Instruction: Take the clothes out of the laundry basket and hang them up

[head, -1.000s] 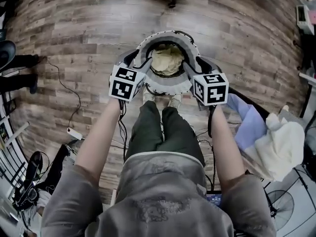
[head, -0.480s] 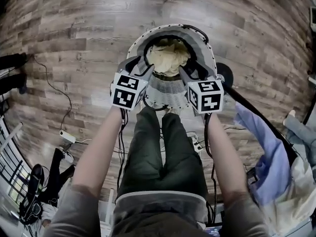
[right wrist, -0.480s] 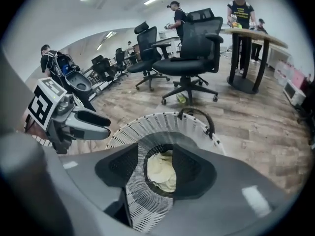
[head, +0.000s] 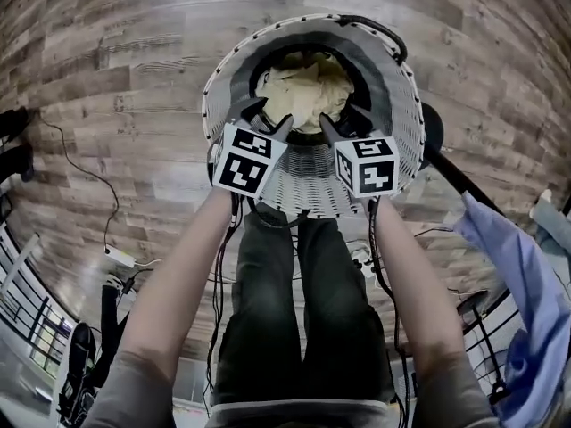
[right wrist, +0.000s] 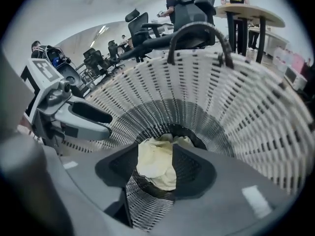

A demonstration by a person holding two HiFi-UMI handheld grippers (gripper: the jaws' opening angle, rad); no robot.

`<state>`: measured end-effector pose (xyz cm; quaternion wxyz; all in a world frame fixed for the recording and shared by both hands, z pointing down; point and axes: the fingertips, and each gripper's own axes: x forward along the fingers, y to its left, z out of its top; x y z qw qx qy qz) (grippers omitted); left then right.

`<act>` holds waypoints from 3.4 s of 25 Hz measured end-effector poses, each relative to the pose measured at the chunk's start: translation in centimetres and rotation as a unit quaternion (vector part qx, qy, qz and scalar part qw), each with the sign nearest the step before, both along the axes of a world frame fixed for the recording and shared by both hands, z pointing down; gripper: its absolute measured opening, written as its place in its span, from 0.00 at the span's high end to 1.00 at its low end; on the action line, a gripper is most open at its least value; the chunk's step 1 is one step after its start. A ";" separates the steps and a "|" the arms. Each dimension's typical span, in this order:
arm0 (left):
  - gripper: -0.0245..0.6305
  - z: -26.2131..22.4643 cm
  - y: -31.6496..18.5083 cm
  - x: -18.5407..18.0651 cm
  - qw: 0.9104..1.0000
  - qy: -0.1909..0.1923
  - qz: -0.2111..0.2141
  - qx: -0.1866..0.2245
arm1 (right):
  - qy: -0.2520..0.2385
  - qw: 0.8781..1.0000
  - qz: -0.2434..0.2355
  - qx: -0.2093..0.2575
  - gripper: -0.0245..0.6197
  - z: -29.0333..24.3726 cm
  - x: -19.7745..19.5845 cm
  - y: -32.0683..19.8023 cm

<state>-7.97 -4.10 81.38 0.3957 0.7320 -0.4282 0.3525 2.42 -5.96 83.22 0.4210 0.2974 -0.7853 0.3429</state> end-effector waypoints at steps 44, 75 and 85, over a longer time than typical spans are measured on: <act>0.94 23.0 3.9 0.7 0.979 0.009 -0.127 -0.157 | 0.049 0.994 0.029 -0.088 0.87 23.2 2.5 2.1; 0.94 -21.2 3.0 -4.6 0.980 0.111 -0.165 -0.008 | -0.137 0.985 0.109 -0.006 0.88 -27.9 -1.7 2.3; 0.94 -40.1 5.6 -6.1 0.980 0.120 -0.135 0.084 | -0.184 0.980 0.034 0.066 0.88 -48.1 -1.1 4.2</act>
